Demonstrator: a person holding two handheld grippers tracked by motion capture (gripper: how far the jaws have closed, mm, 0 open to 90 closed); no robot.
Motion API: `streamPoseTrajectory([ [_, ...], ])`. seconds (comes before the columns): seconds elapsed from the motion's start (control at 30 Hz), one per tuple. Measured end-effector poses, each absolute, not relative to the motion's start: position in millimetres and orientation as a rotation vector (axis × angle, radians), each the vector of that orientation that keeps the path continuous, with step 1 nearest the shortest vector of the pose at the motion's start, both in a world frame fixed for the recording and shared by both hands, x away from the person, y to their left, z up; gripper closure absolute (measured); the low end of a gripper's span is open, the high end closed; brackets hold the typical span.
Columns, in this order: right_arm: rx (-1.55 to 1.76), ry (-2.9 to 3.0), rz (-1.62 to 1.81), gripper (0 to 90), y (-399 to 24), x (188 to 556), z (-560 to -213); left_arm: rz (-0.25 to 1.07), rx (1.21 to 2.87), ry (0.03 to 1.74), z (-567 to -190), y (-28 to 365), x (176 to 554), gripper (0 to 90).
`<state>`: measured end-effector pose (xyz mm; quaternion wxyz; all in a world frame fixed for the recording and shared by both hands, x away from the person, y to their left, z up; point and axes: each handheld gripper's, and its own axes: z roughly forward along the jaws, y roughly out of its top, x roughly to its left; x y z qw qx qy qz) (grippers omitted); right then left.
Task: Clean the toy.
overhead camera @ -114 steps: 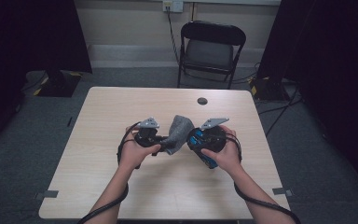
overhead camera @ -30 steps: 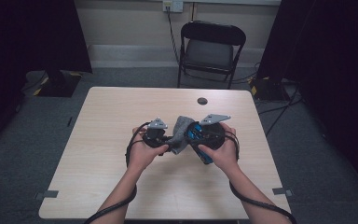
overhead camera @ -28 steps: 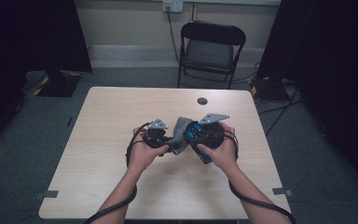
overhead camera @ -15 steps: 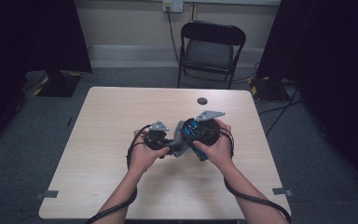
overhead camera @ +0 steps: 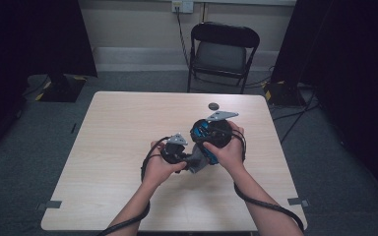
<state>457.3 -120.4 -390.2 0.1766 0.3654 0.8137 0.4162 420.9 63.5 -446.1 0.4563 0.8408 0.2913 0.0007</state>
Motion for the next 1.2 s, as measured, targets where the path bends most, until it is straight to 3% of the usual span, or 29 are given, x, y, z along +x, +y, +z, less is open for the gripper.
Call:
streamPoseTrajectory([
  [0.7, 1.099, 2.256, 1.214, 25.3, -128, 469, -378, -0.089, 2.161, 0.583, -458, 51, 406, 69.2],
  [1.2, 1.114, 2.245, 1.217, 25.3, -148, 466, -381, 0.019, 2.131, 0.700, -441, 102, 418, 69.0],
])
